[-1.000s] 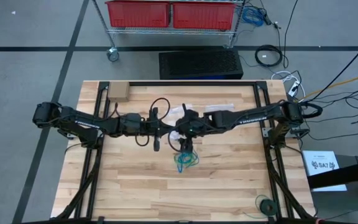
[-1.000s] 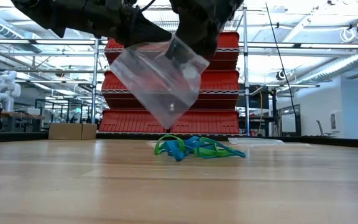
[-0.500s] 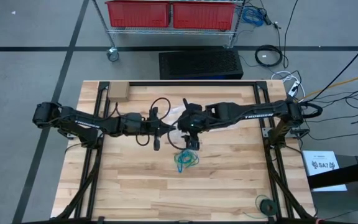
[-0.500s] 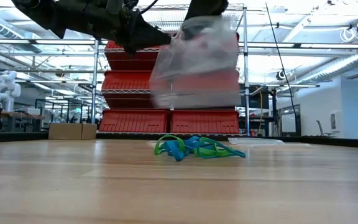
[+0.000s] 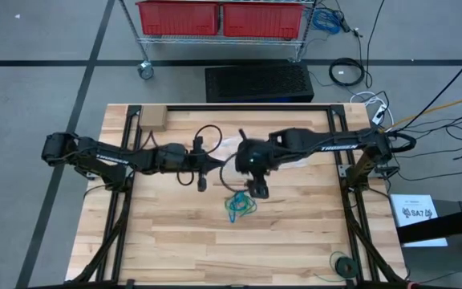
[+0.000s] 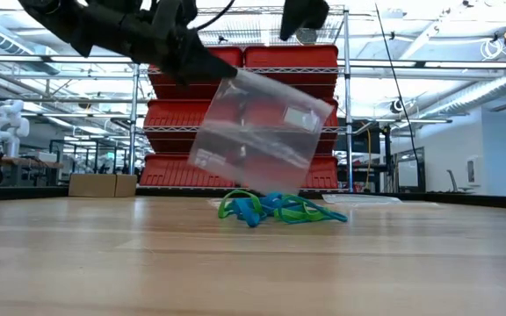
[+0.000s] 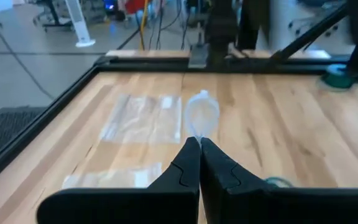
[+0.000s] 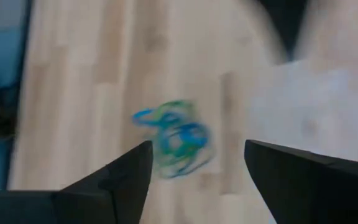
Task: Sort rubber bands
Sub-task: Put the green rubber band in the transparent zip bag
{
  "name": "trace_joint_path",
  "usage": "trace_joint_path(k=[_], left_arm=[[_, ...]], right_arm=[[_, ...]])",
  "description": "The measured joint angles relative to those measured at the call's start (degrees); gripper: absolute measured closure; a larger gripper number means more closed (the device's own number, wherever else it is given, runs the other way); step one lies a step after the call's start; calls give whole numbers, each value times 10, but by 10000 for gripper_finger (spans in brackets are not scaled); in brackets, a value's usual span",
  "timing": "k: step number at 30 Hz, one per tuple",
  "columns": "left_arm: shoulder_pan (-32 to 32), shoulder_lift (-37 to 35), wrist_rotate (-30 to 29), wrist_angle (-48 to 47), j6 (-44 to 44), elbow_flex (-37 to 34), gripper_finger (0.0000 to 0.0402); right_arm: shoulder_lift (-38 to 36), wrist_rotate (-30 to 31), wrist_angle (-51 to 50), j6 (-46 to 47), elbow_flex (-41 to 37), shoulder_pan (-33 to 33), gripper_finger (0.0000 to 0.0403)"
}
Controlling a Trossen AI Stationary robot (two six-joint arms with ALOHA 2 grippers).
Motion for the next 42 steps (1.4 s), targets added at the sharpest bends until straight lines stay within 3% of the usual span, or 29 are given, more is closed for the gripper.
trace_joint_path(k=[3,9,13,19,24,42], left_arm=[[9,-11,-7,-19,0,0,402],[18,-43,-10,-52,0,-1,402],[18,-65,-11,-50,0,-9,402],[18,-83,-14,-49,0,-17,402],[17,-82,-14,-51,0,-17,402],[17,-81,-14,-63,-1,-17,401]], right_arm=[[0,-58,28,6,-55,13,183],[1,-76,182,37,-200,35,219],[1,-32,306,77,-285,33,231],[1,43,382,129,-359,26,232],[1,44,441,154,-389,25,232],[57,46,452,181,-391,27,240]])
